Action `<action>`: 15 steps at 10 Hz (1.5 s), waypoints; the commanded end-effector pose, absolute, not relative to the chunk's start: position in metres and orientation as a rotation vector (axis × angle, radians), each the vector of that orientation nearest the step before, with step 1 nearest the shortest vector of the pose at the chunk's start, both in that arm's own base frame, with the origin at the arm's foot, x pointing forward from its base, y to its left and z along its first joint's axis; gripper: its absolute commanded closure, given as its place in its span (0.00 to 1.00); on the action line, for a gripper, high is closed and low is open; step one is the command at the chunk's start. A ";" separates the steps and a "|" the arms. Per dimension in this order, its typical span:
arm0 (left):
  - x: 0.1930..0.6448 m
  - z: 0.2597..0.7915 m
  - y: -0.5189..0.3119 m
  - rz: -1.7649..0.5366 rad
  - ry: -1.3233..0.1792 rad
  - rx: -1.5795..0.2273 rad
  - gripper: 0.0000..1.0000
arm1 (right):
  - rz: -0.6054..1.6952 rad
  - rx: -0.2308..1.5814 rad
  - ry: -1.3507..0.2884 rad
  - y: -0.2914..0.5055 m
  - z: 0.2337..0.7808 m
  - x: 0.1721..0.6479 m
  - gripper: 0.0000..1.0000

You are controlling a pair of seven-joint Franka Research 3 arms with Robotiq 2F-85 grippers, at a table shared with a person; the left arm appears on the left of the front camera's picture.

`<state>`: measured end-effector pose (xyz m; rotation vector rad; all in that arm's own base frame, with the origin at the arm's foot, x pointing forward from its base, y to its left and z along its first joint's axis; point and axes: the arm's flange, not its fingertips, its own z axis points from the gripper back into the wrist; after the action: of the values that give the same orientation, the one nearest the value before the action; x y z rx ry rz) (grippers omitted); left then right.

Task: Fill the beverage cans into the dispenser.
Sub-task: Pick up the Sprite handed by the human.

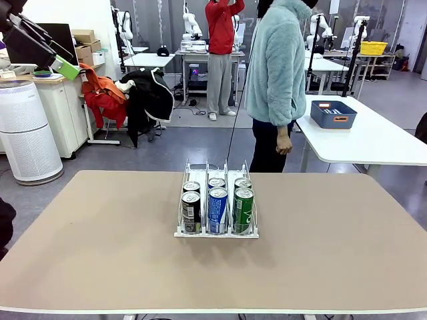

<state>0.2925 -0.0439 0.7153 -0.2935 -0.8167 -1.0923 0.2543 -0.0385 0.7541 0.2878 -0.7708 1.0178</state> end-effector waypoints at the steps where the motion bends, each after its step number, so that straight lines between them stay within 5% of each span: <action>1: 0.291 0.715 -0.043 -1.094 -0.820 -0.300 0.00 | 1.013 0.298 -0.767 -0.037 0.756 0.256 0.00; 15: 0.293 0.722 -0.041 -1.033 -0.849 -0.277 0.00 | 1.012 0.289 -0.781 -0.042 0.756 0.253 0.00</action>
<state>0.2934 -0.0411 0.7225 -0.2759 -0.8519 -1.0314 0.2526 -0.0432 0.7560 0.2913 -0.7824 1.0094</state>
